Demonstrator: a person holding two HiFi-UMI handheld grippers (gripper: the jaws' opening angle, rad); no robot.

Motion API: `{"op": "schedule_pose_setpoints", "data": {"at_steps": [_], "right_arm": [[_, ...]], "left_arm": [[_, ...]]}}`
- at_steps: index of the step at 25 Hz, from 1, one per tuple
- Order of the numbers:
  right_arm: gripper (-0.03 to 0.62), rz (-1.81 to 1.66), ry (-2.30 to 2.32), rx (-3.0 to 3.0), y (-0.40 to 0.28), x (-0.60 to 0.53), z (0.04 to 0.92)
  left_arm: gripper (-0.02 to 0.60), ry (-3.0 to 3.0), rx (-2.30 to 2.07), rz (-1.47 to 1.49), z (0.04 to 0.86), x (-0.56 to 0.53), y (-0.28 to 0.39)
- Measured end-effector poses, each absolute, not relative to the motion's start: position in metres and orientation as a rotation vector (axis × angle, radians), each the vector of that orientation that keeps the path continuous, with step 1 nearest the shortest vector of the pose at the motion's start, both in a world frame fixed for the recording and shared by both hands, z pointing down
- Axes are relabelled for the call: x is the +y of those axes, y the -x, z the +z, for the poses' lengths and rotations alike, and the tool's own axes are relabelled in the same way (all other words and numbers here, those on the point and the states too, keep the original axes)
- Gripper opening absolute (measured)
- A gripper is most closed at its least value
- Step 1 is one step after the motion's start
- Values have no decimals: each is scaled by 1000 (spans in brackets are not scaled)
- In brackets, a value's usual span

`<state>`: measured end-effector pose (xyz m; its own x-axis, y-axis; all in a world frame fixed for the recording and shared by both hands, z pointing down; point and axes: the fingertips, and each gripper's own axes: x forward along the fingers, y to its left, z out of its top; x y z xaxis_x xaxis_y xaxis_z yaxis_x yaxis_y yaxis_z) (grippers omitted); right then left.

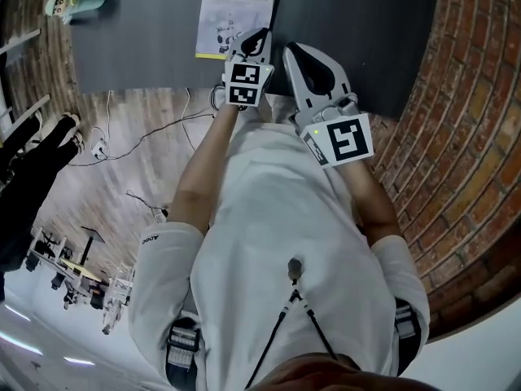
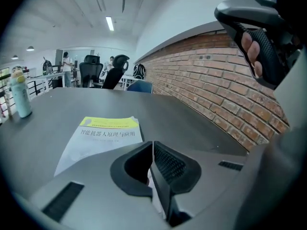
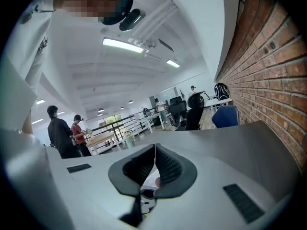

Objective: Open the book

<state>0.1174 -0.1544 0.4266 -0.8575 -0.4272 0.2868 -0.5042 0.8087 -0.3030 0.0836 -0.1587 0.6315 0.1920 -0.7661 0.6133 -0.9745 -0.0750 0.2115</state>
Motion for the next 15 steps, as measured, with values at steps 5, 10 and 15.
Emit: {"op": "schedule_pose_setpoints", "data": {"at_steps": [5,10,15], "right_arm": [[35,561,-705,-2780,-125,-154,434],[35,569,-714,-2777,-134,-159,438],[35,586,-707,-2772,-136,-160,446]], "left_arm": [[34,-1834,-1637,537,654,-155,-86],[178,-1781,-1583,597,677,-151,-96],[218,-1723,-1613,718,699,-149,-94]]}}
